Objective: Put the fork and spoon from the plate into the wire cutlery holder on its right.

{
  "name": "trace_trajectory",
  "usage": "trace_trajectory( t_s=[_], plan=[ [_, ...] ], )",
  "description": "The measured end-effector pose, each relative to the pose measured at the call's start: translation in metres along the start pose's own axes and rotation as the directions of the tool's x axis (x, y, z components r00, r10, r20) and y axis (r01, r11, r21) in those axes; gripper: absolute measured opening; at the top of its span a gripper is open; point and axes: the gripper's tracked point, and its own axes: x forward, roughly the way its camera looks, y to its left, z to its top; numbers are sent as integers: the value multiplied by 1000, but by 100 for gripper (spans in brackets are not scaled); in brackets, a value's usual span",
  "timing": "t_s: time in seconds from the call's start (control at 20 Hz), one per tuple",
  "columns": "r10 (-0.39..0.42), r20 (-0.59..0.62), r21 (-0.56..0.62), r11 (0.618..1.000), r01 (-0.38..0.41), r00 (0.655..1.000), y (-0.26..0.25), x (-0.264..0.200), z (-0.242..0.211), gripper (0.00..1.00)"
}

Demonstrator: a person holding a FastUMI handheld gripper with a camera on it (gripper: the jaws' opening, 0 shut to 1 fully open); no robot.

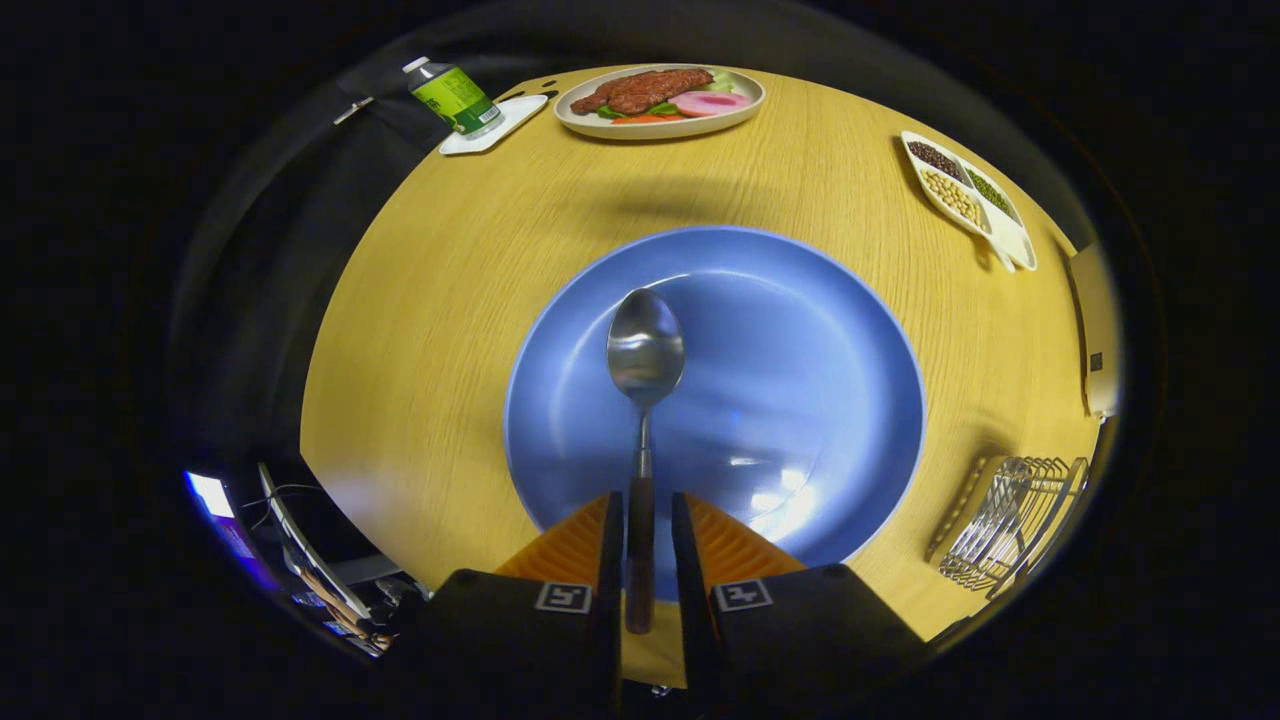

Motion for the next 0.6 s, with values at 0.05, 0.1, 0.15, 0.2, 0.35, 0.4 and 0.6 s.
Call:
trace_trajectory(
  t_s=[0.05, 0.1, 0.15, 0.2, 0.35, 0.4, 0.6],
  plan=[
    [14, -22, -4, 1000, -14, 1000, 1, 1, -6, 26],
    [9, -21, -7, 1000, -9, 1000, -4, 1, -4, 26],
    [-5, 0, 19, 1000, 5, 1000, -9, 3, -3, 20],
    [-14, 2, 21, 1000, 14, 1000, -11, -2, -2, 13],
    [6, 18, -25, 1000, -5, 1000, -13, -1, -3, 10],
    [13, 33, -34, 999, -12, 999, -16, -3, -1, 10],
    [23, 55, -72, 997, -19, 998, -24, -12, -4, 7]
  ],
)
